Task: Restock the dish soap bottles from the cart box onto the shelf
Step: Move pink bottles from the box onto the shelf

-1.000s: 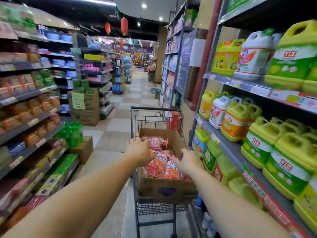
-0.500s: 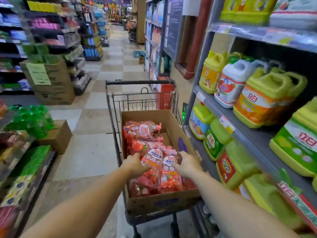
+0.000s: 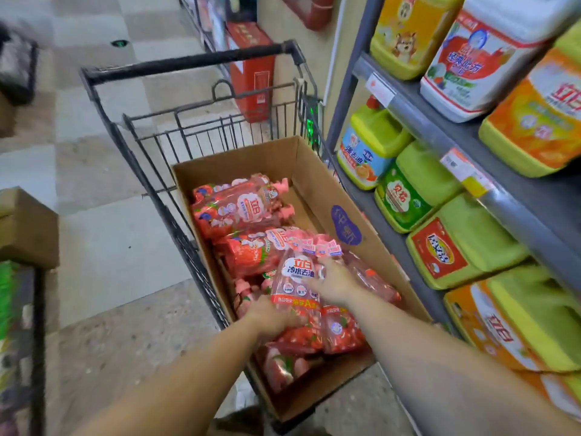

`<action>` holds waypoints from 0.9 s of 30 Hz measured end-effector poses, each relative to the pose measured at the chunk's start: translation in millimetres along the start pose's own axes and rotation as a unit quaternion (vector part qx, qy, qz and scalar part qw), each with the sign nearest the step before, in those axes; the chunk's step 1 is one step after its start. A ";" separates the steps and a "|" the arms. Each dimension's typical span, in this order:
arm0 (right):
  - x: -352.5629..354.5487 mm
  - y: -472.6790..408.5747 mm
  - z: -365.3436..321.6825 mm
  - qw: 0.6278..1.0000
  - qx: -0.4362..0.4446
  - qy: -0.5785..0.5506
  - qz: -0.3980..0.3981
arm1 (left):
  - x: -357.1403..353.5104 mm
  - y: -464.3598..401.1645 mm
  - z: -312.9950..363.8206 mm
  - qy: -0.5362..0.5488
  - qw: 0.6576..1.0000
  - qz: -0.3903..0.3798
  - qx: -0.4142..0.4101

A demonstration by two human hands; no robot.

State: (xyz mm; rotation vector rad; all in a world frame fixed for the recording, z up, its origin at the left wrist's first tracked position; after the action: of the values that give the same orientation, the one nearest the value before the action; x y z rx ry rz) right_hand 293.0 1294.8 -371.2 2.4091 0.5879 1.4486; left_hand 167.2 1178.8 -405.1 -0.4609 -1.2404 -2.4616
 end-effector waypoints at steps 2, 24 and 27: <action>-5.6 -6.4 -5.9 1.000 -0.005 -0.010 -0.005 | -0.5 -7.8 -2.6 -0.003 1.000 -0.015 0.013; 4.6 -8.6 -26.4 0.954 -0.050 -0.295 0.033 | 18.1 1.4 14.9 0.142 0.988 -0.005 -0.061; 29.3 3.0 -19.3 0.940 -0.046 -0.319 0.111 | 15.8 2.7 34.9 0.133 0.983 -0.029 -0.124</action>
State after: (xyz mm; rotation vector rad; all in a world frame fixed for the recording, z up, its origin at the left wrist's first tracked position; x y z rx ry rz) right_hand 288.8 1306.3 -338.2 2.7132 0.0933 0.6493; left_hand 158.9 1203.2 -376.6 -0.1501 -0.8593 -2.6346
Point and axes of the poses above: each hand's wrist, its own y-axis away from the middle knuckle, its own x-axis out of the back of the hand, z = x × y, the point moved 3 cm from there along -y, towards the middle knuckle, and after that the axes turned 15 degrees about z, right-handed, at the moved point
